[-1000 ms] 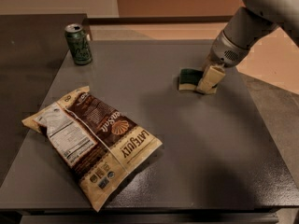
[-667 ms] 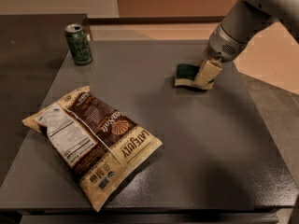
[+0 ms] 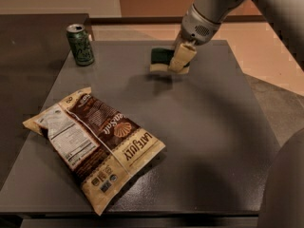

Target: Move sponge near green can

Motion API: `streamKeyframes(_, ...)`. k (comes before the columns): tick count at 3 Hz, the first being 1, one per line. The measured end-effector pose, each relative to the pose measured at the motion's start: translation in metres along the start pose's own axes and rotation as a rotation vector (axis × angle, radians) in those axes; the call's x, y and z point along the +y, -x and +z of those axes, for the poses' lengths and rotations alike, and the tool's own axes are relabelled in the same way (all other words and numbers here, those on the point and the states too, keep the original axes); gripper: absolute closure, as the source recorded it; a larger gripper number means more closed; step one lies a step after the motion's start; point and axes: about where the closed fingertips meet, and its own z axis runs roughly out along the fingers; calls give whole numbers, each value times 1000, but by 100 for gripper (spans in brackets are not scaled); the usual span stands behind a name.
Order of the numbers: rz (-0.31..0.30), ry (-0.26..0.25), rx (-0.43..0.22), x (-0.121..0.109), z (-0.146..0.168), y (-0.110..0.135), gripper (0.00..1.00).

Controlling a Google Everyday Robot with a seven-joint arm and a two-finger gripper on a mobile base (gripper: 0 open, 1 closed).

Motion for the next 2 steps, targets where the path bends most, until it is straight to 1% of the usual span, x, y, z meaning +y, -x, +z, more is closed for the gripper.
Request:
streamKeyframes(1,-28,-2,3,-14,15,37,100)
streamKeyframes(2,-31,-4,13,-33,33,61,100)
